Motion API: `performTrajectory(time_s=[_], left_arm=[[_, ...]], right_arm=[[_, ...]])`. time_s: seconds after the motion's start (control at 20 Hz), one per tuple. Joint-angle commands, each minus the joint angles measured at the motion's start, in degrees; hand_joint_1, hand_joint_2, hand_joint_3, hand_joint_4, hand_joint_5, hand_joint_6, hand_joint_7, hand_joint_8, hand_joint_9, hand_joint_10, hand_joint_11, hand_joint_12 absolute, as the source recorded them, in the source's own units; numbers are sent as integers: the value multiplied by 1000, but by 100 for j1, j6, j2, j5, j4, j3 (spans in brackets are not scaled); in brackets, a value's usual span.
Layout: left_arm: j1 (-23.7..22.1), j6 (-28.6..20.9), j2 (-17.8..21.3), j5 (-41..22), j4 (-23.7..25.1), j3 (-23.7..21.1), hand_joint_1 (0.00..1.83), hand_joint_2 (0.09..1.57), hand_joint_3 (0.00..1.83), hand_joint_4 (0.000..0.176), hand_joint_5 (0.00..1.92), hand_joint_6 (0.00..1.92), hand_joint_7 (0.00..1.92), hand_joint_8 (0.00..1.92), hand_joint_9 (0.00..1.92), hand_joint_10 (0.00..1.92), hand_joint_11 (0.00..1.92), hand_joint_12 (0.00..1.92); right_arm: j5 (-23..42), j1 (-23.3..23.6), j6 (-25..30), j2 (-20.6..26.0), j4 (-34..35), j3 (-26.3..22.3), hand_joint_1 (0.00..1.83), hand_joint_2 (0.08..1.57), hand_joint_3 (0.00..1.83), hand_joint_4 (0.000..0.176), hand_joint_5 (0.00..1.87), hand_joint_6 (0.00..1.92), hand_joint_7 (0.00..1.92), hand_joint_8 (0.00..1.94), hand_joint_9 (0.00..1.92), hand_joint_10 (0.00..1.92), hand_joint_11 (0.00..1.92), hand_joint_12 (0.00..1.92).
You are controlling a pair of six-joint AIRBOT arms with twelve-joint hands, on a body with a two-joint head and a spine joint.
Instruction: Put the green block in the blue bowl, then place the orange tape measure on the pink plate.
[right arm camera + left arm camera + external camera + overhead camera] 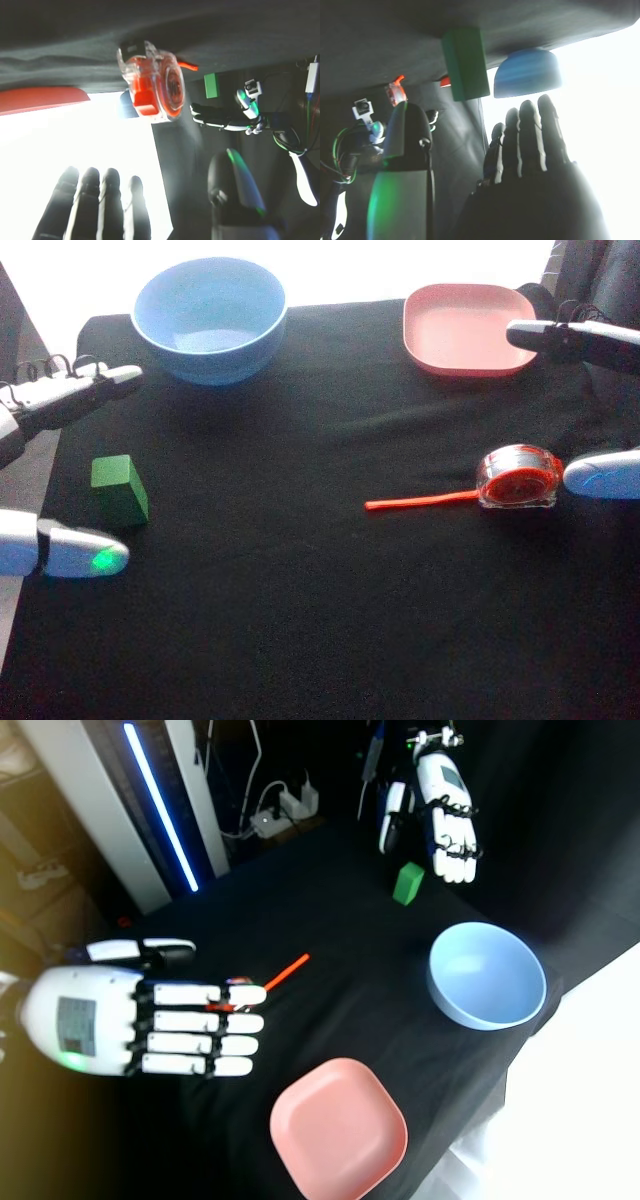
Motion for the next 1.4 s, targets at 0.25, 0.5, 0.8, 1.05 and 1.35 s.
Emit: performTrajectory(time_s=[0.25,0.5,0.8,1.05,1.35], left_arm=[[-271,-25,-187,-293,-74,257,762,950,22,157,103,7,64,14,6,2,54,26],[-805,-27,-466,616,229,638,1012,1100,2,21,402,11,534,24,546,3,316,442],[-972,-29,-560,913,358,748,984,1168,1,0,564,2,736,2,733,4,229,1060],[-990,-46,-560,861,358,741,1031,1160,0,0,675,3,904,11,797,15,7,1129],[-1088,-58,-463,655,393,706,1239,1161,4,0,837,1045,949,1161,770,949,405,1404]], right_arm=[[612,50,59,-9,212,53,699,942,0,144,216,2,124,0,156,3,45,523],[604,50,59,-33,194,65,745,943,1,142,243,0,127,0,118,0,0,350],[604,50,60,-35,188,63,749,947,0,129,243,0,135,1,108,3,0,302],[598,49,78,-45,188,61,766,954,1,136,244,2,137,2,97,0,0,183],[598,48,93,-52,188,59,770,964,0,119,257,0,146,4,99,9,0,174]])
